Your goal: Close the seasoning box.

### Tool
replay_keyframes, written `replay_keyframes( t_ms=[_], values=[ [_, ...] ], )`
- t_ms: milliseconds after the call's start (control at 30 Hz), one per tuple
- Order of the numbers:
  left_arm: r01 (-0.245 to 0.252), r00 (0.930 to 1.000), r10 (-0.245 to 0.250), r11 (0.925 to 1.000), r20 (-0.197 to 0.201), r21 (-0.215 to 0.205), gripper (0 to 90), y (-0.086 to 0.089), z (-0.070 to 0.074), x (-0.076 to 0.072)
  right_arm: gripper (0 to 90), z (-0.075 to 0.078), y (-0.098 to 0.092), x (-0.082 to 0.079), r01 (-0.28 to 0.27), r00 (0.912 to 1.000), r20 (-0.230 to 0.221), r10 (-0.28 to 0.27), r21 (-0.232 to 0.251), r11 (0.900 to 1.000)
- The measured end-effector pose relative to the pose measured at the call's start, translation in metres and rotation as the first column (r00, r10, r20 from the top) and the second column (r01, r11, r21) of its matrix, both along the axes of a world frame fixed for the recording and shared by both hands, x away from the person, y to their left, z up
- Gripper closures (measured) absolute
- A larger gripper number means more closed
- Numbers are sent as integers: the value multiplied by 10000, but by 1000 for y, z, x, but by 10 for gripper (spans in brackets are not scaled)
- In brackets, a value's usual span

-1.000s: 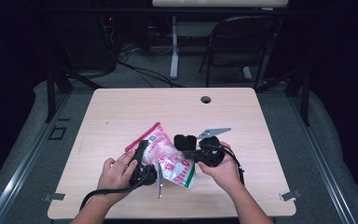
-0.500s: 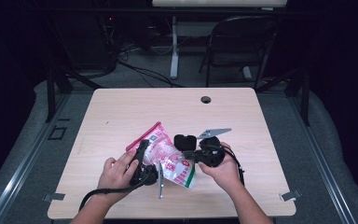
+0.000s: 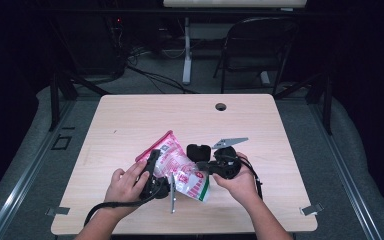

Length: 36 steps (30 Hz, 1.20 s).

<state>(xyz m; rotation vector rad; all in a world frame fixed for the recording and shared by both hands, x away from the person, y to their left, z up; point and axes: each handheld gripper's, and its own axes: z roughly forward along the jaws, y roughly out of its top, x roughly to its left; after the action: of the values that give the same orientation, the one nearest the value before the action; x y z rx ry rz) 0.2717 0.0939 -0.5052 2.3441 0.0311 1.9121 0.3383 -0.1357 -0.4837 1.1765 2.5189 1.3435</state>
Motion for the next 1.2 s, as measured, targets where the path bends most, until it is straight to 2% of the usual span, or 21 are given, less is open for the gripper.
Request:
replay_keyframes(
  t_ms=[1200],
  values=[
    [142,9999,-144,9991,68,394,630,-4,5,-1,900,-1,-1,0,10,10000,-49,-10,-21,10000]
  ],
)
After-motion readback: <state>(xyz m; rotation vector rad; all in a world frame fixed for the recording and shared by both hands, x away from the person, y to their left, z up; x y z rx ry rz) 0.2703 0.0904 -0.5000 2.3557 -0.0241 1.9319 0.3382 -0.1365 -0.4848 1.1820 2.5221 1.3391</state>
